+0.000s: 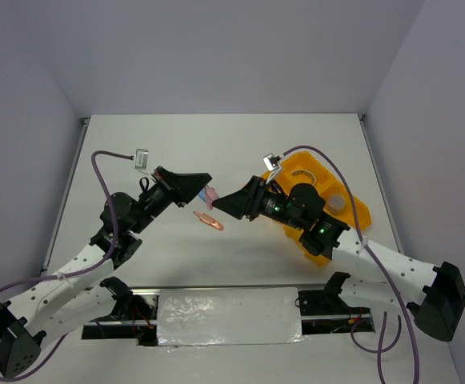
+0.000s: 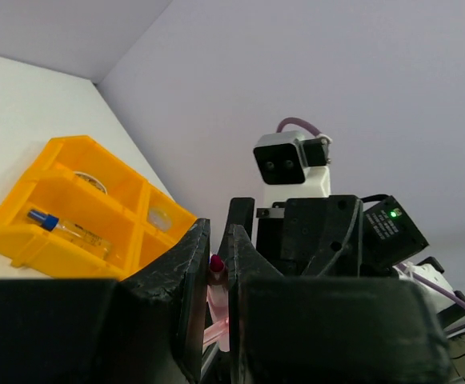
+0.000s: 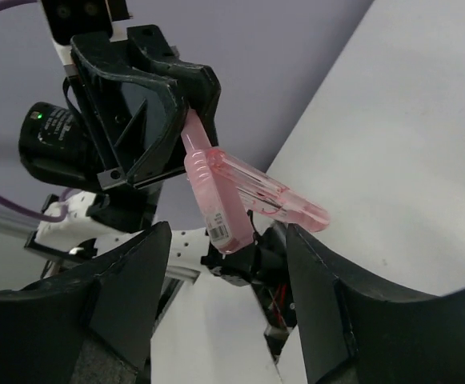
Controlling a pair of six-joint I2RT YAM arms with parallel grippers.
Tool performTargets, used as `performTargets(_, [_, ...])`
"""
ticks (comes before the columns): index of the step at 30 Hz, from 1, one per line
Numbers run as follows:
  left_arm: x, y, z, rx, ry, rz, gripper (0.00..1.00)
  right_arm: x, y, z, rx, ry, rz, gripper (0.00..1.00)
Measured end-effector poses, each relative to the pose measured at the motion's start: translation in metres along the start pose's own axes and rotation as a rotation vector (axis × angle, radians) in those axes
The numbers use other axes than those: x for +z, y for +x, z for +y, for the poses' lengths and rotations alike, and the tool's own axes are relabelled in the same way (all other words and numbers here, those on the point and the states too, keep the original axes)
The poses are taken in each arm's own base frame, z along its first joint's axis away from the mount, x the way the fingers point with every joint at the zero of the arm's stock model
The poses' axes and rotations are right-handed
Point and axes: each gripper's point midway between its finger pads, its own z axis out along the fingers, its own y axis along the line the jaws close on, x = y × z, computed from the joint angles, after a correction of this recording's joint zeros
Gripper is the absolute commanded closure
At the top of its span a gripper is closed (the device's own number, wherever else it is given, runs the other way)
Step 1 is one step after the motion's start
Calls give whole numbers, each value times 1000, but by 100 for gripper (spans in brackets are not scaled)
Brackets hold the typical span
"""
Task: Sort the stationery into containers
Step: Close the pen cap on the pen.
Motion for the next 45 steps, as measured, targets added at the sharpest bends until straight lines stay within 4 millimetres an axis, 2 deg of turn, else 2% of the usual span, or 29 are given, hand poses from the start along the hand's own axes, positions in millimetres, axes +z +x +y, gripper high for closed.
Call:
performTargets(6, [-5, -8, -12, 9, 39, -29, 100, 7, 5, 21, 57, -113, 39, 36])
performTargets(8, [-5, -9, -14, 9, 49, -33, 100, 9, 5, 25, 67, -139, 45, 42])
performTargets(9, [-5, -8, -14, 9, 53, -33, 100, 10, 6, 26, 73, -147, 49, 56])
performTargets(10, [-5, -8, -14, 9, 57, -32, 100, 11, 6, 27, 75, -154, 52, 64])
performTargets(13, [-5, -9, -17, 5, 73, -39, 100, 13, 8, 25, 86, -149, 63, 69])
performTargets(14, [-5, -9, -17, 4, 73, -38, 100, 13, 8, 25, 87, -151, 63, 76])
performTargets(15, [-5, -9, -17, 4, 72, -39, 100, 12, 8, 26, 80, -152, 64, 87])
performTargets(16, [-5, -9, -17, 4, 70, -39, 96, 12, 8, 26, 74, -155, 66, 96])
performTargets(17, [-5, -9, -16, 5, 69, -39, 85, 12, 8, 26, 69, -153, 65, 98])
performTargets(18, [-5, -9, -15, 8, 66, -39, 69, 12, 8, 25, 66, -147, 66, 100])
performTargets(19, [-5, -8, -13, 13, 52, -37, 26, 12, 8, 24, 62, -138, 66, 100])
performTargets(20, [-4, -7, -7, 20, 26, -32, 5, 12, 7, 23, 57, -129, 63, 100])
performTargets(21, [-4, -5, 0, 17, -10, -22, 1, 12, 7, 20, 49, -113, 59, 100])
performTargets(25, [-1, -3, 29, 12, -201, 16, 1, 12, 2, 4, 21, -11, 35, 100])
performTargets(29, [-3, -10, 43, -13, -335, 10, 1, 15, -3, -26, 10, 172, 32, 100])
performTargets(32, [-12, -5, 62, -64, -451, 16, 1, 23, -6, -47, 30, 305, 43, 100])
performTargets(35, [-23, 11, 83, -124, -547, 45, 1, 29, -1, -76, 73, 438, 66, 100])
performTargets(40, [-36, 54, 112, -276, -612, 126, 1, 29, 28, -120, 171, 614, 149, 100])
performTargets(42, [-39, 73, 120, -338, -617, 172, 1, 31, 36, -124, 191, 623, 172, 100])
performTargets(45, [-39, 93, 125, -421, -612, 216, 1, 38, 40, -115, 197, 560, 197, 100])
